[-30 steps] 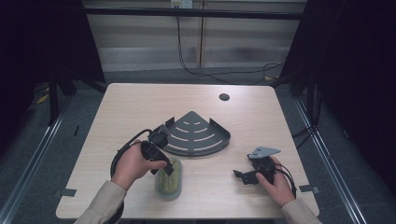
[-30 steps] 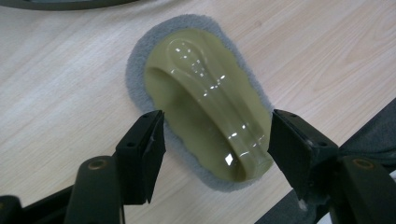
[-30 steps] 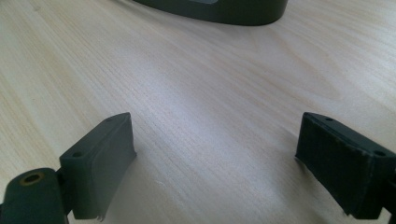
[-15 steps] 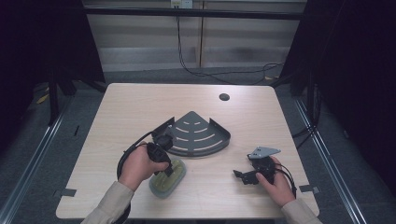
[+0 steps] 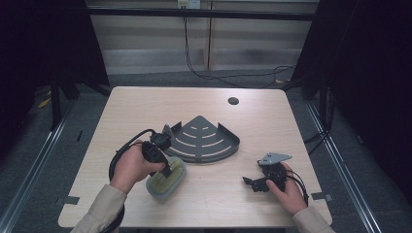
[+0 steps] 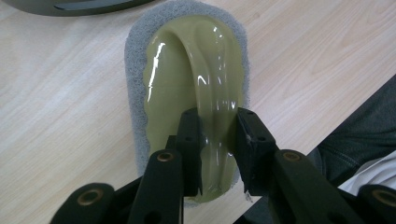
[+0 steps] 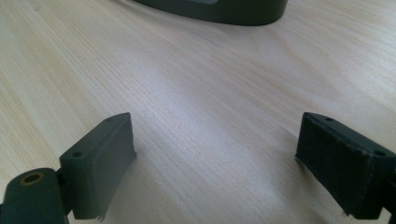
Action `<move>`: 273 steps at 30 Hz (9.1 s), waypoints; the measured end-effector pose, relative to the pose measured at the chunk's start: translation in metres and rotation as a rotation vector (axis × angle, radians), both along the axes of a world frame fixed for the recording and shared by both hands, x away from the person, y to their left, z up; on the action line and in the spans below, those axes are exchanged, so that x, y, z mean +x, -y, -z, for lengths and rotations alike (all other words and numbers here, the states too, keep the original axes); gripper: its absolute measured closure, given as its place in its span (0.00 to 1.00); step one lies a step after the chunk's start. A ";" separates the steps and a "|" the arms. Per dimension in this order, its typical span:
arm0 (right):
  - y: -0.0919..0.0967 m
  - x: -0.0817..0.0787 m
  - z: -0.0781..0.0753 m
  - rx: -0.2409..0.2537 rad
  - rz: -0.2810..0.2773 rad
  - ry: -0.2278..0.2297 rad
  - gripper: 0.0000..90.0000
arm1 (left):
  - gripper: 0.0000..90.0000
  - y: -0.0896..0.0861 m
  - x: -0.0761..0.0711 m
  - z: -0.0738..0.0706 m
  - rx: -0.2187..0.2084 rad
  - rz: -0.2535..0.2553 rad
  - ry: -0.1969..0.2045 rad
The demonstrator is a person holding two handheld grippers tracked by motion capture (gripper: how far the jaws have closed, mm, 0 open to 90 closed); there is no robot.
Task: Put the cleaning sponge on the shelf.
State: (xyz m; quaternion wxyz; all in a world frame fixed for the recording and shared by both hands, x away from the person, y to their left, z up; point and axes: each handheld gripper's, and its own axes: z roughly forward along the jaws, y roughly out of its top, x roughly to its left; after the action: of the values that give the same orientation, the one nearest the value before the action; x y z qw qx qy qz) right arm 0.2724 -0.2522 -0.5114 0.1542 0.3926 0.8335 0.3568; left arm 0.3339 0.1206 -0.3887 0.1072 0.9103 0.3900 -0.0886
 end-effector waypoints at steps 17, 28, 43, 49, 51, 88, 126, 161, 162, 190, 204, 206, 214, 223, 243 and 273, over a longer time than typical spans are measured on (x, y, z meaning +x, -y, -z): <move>0.000 0.000 0.000 0.000 0.001 0.002 0.12 | 0.81 -0.012 0.013 -0.031 0.000 0.010 0.052; 0.000 0.000 0.000 0.001 0.001 0.002 0.12 | 0.80 -0.010 0.024 -0.042 0.003 0.028 0.068; 0.000 0.000 0.000 0.001 0.000 0.002 0.12 | 0.80 -0.004 0.042 -0.052 0.015 0.049 0.083; 0.000 0.000 0.000 -0.001 0.002 0.002 0.12 | 0.80 0.000 0.050 -0.054 0.013 0.064 0.097; 0.000 0.000 0.000 0.001 0.000 0.002 0.12 | 0.80 0.001 0.051 -0.055 0.010 0.066 0.099; 0.000 0.000 0.000 0.000 0.001 0.002 0.12 | 0.80 0.015 0.091 -0.056 0.026 0.070 0.118; 0.000 0.000 0.000 -0.001 0.002 0.003 0.12 | 0.80 0.035 0.124 -0.047 0.023 0.098 0.140; 0.000 0.000 0.000 0.000 0.000 0.004 0.12 | 0.80 0.058 0.138 -0.023 0.016 0.117 0.129; 0.000 0.000 0.000 0.000 0.000 0.004 0.12 | 0.80 0.058 0.138 -0.023 0.016 0.117 0.129; 0.000 0.000 0.000 -0.001 0.002 0.003 0.12 | 0.80 0.055 0.144 0.007 0.005 0.122 0.125; 0.000 0.000 0.000 0.001 0.001 0.002 0.12 | 0.80 0.054 0.144 0.018 0.018 0.121 0.125; 0.000 0.000 0.000 0.001 0.001 0.002 0.12 | 0.80 0.055 0.143 0.019 0.023 0.125 0.124; 0.000 0.000 0.000 0.002 0.001 0.002 0.12 | 0.80 0.054 0.143 0.023 0.025 0.129 0.126; 0.000 0.000 0.000 0.002 0.001 0.002 0.12 | 0.80 0.050 0.144 0.025 0.028 0.127 0.123; 0.000 0.000 0.000 -0.002 0.002 0.002 0.12 | 0.79 0.044 0.144 0.028 0.033 0.116 0.128; 0.000 0.000 0.000 0.001 0.000 0.002 0.12 | 0.77 0.041 0.145 0.030 0.043 0.088 0.151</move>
State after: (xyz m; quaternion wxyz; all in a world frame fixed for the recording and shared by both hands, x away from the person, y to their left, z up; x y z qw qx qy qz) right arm 0.2726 -0.2521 -0.5114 0.1550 0.3925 0.8330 0.3578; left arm 0.4787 0.0794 -0.4185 0.1128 0.9326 0.3424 -0.0160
